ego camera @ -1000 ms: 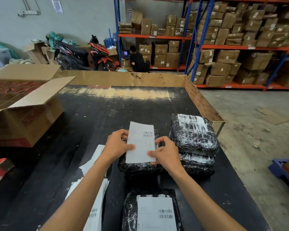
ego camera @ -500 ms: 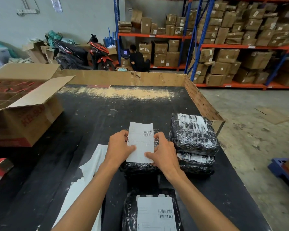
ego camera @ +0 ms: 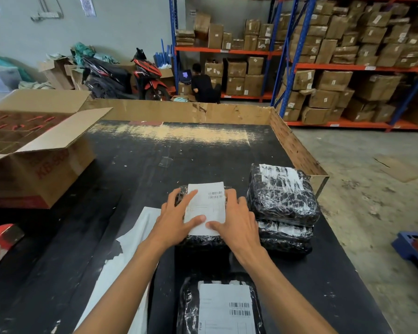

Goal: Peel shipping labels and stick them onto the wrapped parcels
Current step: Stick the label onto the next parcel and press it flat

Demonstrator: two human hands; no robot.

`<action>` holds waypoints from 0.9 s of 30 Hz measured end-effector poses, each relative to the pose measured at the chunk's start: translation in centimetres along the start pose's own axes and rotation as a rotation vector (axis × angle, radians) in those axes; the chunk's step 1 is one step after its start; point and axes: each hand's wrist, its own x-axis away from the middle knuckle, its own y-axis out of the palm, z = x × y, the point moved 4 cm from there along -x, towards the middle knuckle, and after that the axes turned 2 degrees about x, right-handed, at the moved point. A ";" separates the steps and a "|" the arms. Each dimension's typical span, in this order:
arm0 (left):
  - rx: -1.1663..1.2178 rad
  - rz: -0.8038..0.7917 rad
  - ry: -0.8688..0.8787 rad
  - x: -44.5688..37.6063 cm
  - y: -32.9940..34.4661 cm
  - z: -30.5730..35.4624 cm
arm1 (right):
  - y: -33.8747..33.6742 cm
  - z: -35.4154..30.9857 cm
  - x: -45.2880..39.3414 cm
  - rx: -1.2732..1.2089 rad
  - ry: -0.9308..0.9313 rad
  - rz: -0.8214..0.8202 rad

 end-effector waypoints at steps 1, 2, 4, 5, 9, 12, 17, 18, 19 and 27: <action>0.057 -0.029 -0.015 0.0 0.1 -0.5 | 0.1 0.2 -0.2 0.009 0.009 -0.022; 0.104 -0.052 -0.021 0.1 0.2 -1.0 | 0.1 0.4 -0.3 0.016 0.016 -0.047; 0.140 -0.101 -0.015 0.0 0.3 -1.5 | 0.2 0.5 -0.3 0.039 0.010 -0.083; 0.133 -0.119 -0.010 -0.2 0.3 -1.7 | 0.2 0.4 -0.3 0.066 -0.002 -0.082; 0.014 -0.078 -0.011 -1.0 -0.3 -2.1 | -0.5 -0.8 -1.0 0.103 -0.113 0.060; -0.093 -0.057 -0.054 -1.8 -0.9 -2.3 | 1.0 -1.2 -2.1 0.109 -0.259 -0.025; -0.183 -0.050 -0.078 -2.5 -1.3 -1.3 | 2.8 -0.5 -4.1 0.115 -0.194 -0.109; -0.167 -0.052 -0.073 -2.7 -1.2 -1.0 | 2.7 -0.6 -4.7 0.124 -0.183 -0.116; -0.152 -0.059 -0.062 -3.0 -1.0 -0.8 | 2.7 -0.8 -5.1 0.151 -0.186 -0.135; -0.161 -0.022 -0.112 -4.1 -0.4 -1.1 | 2.9 -1.1 -6.9 0.223 -0.057 -0.155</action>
